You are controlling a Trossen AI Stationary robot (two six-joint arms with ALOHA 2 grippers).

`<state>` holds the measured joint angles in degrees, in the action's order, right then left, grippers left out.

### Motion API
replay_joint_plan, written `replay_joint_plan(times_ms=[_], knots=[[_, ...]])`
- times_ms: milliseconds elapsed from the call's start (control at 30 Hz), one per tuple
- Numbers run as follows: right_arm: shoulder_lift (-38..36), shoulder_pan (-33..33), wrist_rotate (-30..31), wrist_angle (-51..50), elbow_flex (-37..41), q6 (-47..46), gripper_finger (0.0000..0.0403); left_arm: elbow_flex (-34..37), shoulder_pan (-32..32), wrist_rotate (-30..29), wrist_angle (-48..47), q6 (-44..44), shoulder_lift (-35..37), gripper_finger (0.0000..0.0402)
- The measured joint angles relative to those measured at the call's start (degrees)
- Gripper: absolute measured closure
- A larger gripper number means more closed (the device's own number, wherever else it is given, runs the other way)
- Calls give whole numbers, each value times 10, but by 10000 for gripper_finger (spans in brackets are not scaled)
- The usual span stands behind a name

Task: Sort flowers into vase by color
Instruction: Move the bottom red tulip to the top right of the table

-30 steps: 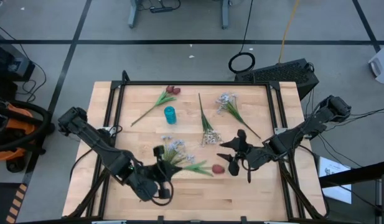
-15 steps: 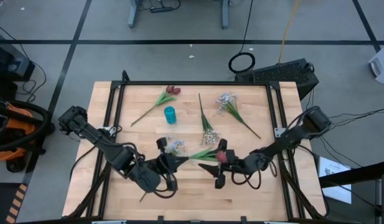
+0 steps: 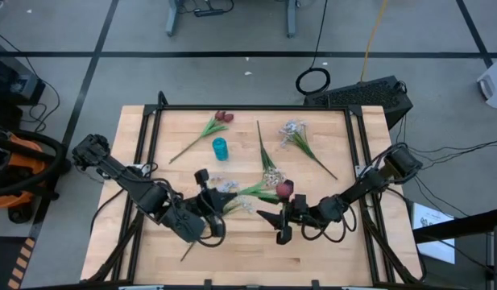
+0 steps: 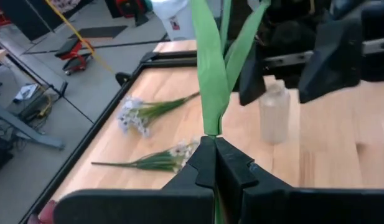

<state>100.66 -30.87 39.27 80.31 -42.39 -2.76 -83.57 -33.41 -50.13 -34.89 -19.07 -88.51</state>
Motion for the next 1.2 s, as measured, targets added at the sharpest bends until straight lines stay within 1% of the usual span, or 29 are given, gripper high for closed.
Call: replay_joint_plan(times_ms=[100, 233, 400, 567, 733, 967, 1067, 1200], knots=[[1, 6, -3, 19, 0, 11, 204, 0, 2, -3, 34, 0, 0, 401], [0, 19, -6, 26, -13, 18, 204, 0, 12, -23, 73, 1, -8, 401], [0, 31, -34, 26, -41, 30, 204, 0, 24, -27, 112, 17, -25, 401], [0, 39, -24, 26, -54, 28, 204, 0, 27, -27, 118, 20, -37, 401], [0, 42, 10, 26, -56, 24, 204, 0, 26, -27, 119, 23, -37, 401], [0, 44, 12, 21, -56, 24, 205, 0, 27, -27, 120, 29, -37, 401], [0, 46, 12, 21, -56, 24, 220, 0, 27, -24, 119, 29, -37, 401], [0, 50, 12, 21, -56, 21, 270, 0, 27, -9, 116, 29, -37, 401]])
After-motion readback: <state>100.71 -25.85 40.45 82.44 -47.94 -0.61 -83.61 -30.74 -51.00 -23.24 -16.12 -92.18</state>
